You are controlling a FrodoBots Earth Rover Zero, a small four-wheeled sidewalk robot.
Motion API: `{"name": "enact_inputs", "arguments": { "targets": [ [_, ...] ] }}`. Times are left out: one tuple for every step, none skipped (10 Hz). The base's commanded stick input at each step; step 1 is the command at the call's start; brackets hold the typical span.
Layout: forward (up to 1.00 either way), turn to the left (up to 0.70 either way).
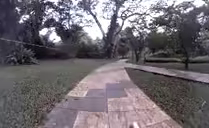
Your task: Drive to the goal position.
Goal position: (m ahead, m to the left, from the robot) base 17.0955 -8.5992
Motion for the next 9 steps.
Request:
{"name": "enact_inputs", "arguments": {
  "targets": [
    [0.7,-0.13],
    [0.7,-0.13],
    [0.7,-0.09],
    [0.7,0.01],
    [0.7,0.01],
    [0.7,0.01],
    [0.7,0.01],
    [0.7,0.01],
    [0.7,0.01]
  ]
}}
